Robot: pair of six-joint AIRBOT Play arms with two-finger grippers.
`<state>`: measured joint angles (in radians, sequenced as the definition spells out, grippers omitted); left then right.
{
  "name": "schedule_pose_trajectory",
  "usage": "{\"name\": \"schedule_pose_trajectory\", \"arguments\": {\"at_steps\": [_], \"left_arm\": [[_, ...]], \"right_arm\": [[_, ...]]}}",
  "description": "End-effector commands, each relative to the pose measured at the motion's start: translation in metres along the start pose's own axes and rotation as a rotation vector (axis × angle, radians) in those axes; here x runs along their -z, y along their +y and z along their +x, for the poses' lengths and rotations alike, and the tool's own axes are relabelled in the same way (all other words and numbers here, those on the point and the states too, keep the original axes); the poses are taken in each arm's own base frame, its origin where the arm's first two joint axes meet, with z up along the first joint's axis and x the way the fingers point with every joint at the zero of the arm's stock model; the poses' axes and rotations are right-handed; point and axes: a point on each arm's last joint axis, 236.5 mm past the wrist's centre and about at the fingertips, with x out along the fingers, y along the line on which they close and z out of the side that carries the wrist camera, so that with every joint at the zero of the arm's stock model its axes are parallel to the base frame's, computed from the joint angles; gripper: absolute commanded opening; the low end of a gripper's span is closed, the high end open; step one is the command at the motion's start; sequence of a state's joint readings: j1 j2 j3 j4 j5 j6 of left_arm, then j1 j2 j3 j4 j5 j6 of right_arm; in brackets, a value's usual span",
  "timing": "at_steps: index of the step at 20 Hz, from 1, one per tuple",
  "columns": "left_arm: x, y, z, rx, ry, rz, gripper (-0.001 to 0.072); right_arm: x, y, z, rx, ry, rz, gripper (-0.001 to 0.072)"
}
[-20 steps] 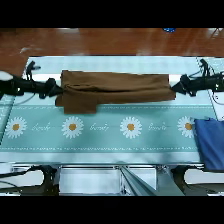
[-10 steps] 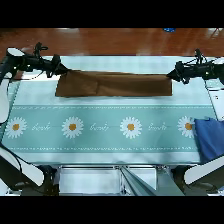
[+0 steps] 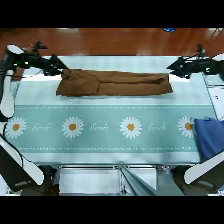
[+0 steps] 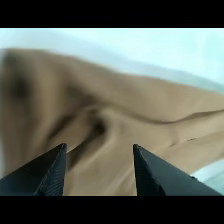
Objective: Fold the shirts.
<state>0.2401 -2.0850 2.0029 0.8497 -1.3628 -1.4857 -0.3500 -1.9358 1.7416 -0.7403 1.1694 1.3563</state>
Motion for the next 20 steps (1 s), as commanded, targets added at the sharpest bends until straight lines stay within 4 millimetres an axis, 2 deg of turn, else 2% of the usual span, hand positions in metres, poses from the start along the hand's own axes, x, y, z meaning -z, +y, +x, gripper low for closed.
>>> {"name": "schedule_pose_trajectory", "arguments": {"at_steps": [1,3,4,6,7,10,12,14,18,20], "left_arm": [[0.024,0.051,-0.080,-0.226,0.071,-0.035,0.0508],[0.029,0.062,-0.127,-0.323,-0.006,-0.033,0.0509],[0.030,0.061,-0.144,-0.351,-0.072,-0.030,0.0508],[0.035,0.046,-0.160,-0.360,-0.232,0.002,0.0509],[0.041,0.036,-0.162,-0.357,-0.308,0.022,0.0509],[0.083,0.011,-0.148,-0.344,-0.420,0.099,0.0509],[0.115,0.002,-0.131,-0.332,-0.401,0.131,0.0509],[0.135,-0.008,-0.116,-0.316,-0.359,0.154,0.0509],[0.139,-0.030,-0.099,-0.262,-0.343,0.177,0.0509],[0.140,-0.034,-0.096,-0.257,-0.340,0.189,0.0509]], "right_arm": [[-0.005,-0.031,-0.067,0.131,-0.008,0.022,0.0420],[0.004,-0.066,-0.096,0.260,0.015,0.055,0.0420],[0.011,-0.076,-0.098,0.283,0.028,0.072,0.0420],[0.027,-0.086,-0.083,0.277,0.064,0.109,0.0420],[0.032,-0.089,-0.072,0.267,0.069,0.125,0.0420],[0.040,-0.084,-0.038,0.196,0.090,0.163,0.0420],[0.042,-0.075,-0.015,0.119,0.107,0.202,0.0420],[0.043,-0.075,-0.001,0.106,0.110,0.200,0.0420],[0.054,-0.071,0.025,0.103,0.150,0.184,0.0423],[0.062,-0.059,0.039,0.072,0.196,0.173,0.0423]]}}
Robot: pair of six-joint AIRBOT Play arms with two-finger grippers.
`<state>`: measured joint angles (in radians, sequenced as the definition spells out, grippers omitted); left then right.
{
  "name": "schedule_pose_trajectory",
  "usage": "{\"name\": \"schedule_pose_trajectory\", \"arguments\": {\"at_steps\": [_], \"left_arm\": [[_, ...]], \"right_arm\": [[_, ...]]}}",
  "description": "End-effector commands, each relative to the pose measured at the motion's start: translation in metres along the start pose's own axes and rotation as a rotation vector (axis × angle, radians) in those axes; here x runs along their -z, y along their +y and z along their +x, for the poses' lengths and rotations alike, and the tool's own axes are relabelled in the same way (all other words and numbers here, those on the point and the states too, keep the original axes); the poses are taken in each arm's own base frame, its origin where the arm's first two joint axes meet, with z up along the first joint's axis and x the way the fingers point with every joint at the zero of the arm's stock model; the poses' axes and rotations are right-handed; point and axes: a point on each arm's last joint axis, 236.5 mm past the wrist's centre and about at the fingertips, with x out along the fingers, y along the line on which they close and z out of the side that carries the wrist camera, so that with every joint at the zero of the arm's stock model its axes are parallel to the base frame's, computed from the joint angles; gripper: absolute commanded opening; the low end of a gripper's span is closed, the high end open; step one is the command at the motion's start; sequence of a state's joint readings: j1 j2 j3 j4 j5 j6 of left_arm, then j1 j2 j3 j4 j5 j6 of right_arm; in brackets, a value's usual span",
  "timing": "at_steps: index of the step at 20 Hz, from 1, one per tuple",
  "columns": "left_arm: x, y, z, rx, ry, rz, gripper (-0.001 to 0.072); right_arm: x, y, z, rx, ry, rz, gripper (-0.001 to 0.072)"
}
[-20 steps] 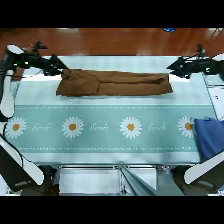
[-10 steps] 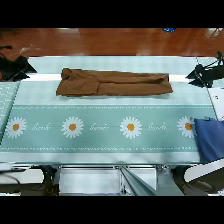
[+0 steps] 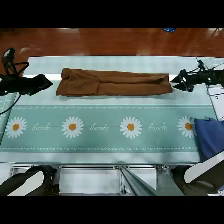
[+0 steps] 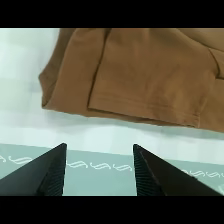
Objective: Fold the shirts.
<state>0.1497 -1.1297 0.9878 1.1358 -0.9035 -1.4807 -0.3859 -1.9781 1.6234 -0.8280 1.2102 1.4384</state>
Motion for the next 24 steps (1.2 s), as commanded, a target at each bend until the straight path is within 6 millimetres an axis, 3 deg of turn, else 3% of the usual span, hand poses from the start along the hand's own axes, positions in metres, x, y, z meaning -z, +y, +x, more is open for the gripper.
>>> {"name": "schedule_pose_trajectory", "arguments": {"at_steps": [1,3,4,5,6,8,9,10,11,14,17,20,24], "left_arm": [[0.004,-0.015,0.003,0.030,-0.011,0.012,0.0509],[0.004,-0.017,0.003,0.041,-0.012,0.003,0.0509],[0.003,-0.017,0.003,0.041,-0.013,0.002,0.0508],[0.004,-0.017,0.003,0.041,-0.013,0.003,0.0509],[0.004,-0.017,0.003,0.041,-0.013,0.003,0.0508],[0.004,-0.017,0.003,0.041,-0.012,0.002,0.0500],[0.004,-0.019,0.003,0.047,-0.012,-0.002,0.0365],[0.003,-0.020,0.003,0.054,-0.015,-0.008,0.0158],[0.002,-0.024,0.003,0.065,-0.022,-0.012,0.0025],[0.001,-0.045,0.010,0.097,-0.038,0.017,0.0019],[0.014,-0.099,0.040,0.194,-0.023,0.044,0.0018],[0.050,-0.176,0.076,0.289,0.080,0.152,0.0018],[0.100,-0.284,0.112,0.409,0.215,0.337,0.0018]], "right_arm": [[0.012,0.019,0.026,-0.034,0.061,-0.029,0.0423],[0.017,0.038,0.038,-0.041,0.074,-0.076,0.0414],[0.020,0.048,0.043,-0.042,0.080,-0.103,0.0336],[0.023,0.056,0.046,-0.045,0.088,-0.134,0.0200],[0.026,0.064,0.045,-0.052,0.097,-0.173,0.0017],[0.035,0.074,0.036,-0.062,0.133,-0.215,0.0021],[0.039,0.073,0.026,-0.042,0.145,-0.238,0.0021],[0.042,0.067,0.014,0.005,0.150,-0.252,0.0021],[0.045,0.068,0.000,0.023,0.135,-0.261,0.0021],[0.058,0.061,-0.054,0.136,0.026,-0.320,0.0021],[0.098,0.057,-0.107,0.208,-0.064,-0.367,0.0021],[0.144,0.061,-0.148,0.200,-0.161,-0.377,0.0020],[0.200,0.068,-0.179,0.187,-0.240,-0.389,0.0020]]}}
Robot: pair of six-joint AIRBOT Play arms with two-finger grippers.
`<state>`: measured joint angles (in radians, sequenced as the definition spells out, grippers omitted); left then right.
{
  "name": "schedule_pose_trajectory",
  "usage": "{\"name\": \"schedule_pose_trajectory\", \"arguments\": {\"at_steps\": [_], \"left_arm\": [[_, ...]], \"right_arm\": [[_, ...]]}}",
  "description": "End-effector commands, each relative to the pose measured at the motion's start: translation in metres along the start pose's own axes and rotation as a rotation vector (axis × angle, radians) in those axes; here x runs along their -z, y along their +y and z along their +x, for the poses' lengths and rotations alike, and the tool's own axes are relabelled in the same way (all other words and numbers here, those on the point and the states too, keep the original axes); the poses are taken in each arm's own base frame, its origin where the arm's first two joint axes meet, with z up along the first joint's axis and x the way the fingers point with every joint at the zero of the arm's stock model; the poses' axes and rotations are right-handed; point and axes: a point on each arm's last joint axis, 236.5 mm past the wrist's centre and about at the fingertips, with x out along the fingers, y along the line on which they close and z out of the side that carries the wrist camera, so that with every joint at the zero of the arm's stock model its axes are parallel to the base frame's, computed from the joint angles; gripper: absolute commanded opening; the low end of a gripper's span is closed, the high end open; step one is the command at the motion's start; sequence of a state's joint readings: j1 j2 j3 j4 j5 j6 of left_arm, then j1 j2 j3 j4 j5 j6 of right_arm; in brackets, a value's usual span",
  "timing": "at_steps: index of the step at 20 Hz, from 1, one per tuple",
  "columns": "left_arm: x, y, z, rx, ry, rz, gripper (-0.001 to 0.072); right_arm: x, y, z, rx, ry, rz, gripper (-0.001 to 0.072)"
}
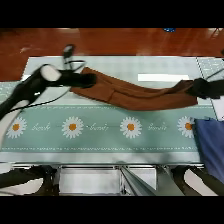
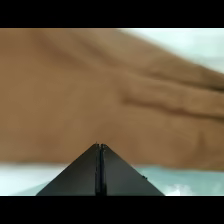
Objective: Fold the shirts.
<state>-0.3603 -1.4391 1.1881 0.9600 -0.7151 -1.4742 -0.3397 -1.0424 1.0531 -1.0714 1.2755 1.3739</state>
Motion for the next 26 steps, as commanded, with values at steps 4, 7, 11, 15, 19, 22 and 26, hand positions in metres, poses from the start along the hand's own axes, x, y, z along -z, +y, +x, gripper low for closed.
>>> {"name": "schedule_pose_trajectory", "arguments": {"at_steps": [4,7,11,15,19,22,26], "left_arm": [[0.074,-0.141,0.106,0.182,0.314,0.202,0.0018],[0.125,-0.178,0.130,0.228,0.457,0.229,0.0018],[0.189,-0.228,0.154,0.350,0.578,0.159,0.0018],[0.210,-0.233,0.161,0.386,0.634,0.110,0.0018],[0.114,-0.200,0.131,0.408,0.520,0.097,0.0018],[0.018,-0.128,0.065,0.276,0.381,0.154,0.0018],[-0.084,-0.006,-0.077,-0.098,0.133,0.179,0.0019]], "right_arm": [[0.043,0.038,-0.056,-0.037,-0.134,-0.041,0.0021],[0.045,0.064,-0.070,-0.122,-0.177,-0.050,0.0021],[0.043,0.078,-0.074,-0.179,-0.191,-0.060,0.0021],[0.043,0.078,-0.074,-0.179,-0.193,-0.068,0.0021],[0.039,0.094,-0.064,-0.223,-0.183,-0.094,0.0021],[0.028,0.130,-0.038,-0.298,-0.140,-0.150,0.0021],[-0.013,0.210,0.013,-0.413,-0.097,-0.234,0.0021]]}}
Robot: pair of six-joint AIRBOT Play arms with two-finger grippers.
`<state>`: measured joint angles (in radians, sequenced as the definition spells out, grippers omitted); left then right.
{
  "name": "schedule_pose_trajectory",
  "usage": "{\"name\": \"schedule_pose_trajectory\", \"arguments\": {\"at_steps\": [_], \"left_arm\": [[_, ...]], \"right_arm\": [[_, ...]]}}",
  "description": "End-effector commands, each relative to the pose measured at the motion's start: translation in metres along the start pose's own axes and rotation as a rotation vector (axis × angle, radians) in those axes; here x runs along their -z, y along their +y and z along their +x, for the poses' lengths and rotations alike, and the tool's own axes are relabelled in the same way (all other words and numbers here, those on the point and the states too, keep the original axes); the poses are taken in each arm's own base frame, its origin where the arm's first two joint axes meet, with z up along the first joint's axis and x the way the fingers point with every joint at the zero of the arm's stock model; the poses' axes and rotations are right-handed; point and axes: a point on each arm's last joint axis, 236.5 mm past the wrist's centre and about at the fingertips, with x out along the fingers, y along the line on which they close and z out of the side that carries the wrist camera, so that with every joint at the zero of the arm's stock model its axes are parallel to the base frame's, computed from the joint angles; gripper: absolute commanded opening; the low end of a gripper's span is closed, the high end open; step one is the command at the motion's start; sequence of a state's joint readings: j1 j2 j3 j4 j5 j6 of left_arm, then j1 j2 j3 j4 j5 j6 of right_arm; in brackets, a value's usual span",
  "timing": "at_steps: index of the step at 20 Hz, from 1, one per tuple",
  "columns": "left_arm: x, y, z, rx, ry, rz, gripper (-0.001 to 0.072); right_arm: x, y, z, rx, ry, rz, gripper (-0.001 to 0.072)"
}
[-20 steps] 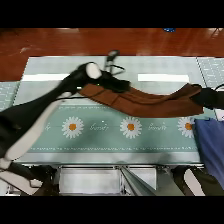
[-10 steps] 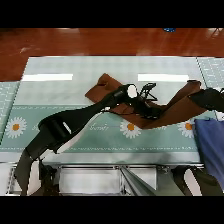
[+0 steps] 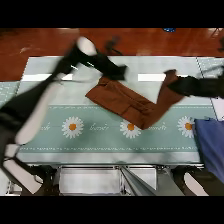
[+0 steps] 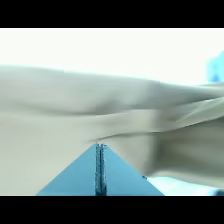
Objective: Fold the shirts.
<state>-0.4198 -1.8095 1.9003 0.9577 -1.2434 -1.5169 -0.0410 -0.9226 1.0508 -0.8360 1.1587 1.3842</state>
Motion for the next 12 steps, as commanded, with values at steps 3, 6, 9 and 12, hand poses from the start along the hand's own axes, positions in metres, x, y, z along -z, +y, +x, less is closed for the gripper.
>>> {"name": "schedule_pose_trajectory", "arguments": {"at_steps": [3,6,9,12], "left_arm": [[-0.001,0.093,-0.234,-0.432,-0.304,-0.035,0.0019],[0.039,0.085,-0.285,-0.485,-0.398,-0.042,0.0019],[0.086,0.074,-0.273,-0.457,-0.410,-0.063,0.0019],[0.126,0.075,-0.229,-0.366,-0.392,-0.136,0.0019]], "right_arm": [[-0.049,0.070,0.130,-0.163,0.077,-0.050,0.0021],[-0.038,0.088,0.210,-0.195,0.182,-0.041,0.0022],[-0.022,0.088,0.263,-0.197,0.252,-0.014,0.0021],[-0.005,0.084,0.294,-0.198,0.297,0.029,0.0022]]}}
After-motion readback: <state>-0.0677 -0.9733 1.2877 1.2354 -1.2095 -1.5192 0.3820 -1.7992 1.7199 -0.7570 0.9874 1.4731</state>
